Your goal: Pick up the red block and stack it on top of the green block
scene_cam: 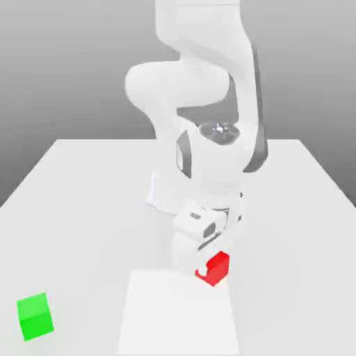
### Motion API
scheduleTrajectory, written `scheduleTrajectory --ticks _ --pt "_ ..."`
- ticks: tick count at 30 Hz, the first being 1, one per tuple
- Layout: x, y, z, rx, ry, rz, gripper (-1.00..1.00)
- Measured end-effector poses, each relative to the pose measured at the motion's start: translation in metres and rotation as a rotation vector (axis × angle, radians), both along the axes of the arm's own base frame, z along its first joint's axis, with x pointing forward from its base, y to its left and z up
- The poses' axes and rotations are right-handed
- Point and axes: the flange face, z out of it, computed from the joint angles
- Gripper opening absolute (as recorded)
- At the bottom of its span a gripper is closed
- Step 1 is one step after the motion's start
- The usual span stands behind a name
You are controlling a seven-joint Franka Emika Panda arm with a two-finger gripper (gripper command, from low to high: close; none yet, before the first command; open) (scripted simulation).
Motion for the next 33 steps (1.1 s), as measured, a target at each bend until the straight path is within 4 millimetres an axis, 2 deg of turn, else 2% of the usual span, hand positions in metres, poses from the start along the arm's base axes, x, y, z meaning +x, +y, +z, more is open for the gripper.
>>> scheduleTrajectory --ticks 2,9,11,13,18,22,25,27,29,30,33 --pt "0.001 0.000 0.008 0.000 0.000 0.000 -1.00" --pt "0.000 0.000 0.059 0.000 0.000 0.000 -1.00" --pt "0.018 -0.015 0.068 0.010 0.001 -0.007 -1.00" --pt "0.042 -0.042 0.074 0.022 0.002 -0.023 -1.00" --pt "0.092 -0.150 0.086 0.035 -0.004 -0.091 -1.00" --pt "0.113 -0.238 0.095 0.025 -0.005 -0.102 -1.00" --pt "0.116 -0.303 0.099 0.008 -0.002 -0.103 -1.00" --pt "0.116 -0.319 0.081 0.004 0.000 -0.104 -1.00" --pt "0.116 -0.323 0.055 0.002 0.000 -0.105 -1.00" --pt "0.115 -0.323 0.044 0.002 0.000 -0.105 1.00" --pt "0.115 -0.323 0.044 0.002 0.000 -0.105 1.00"
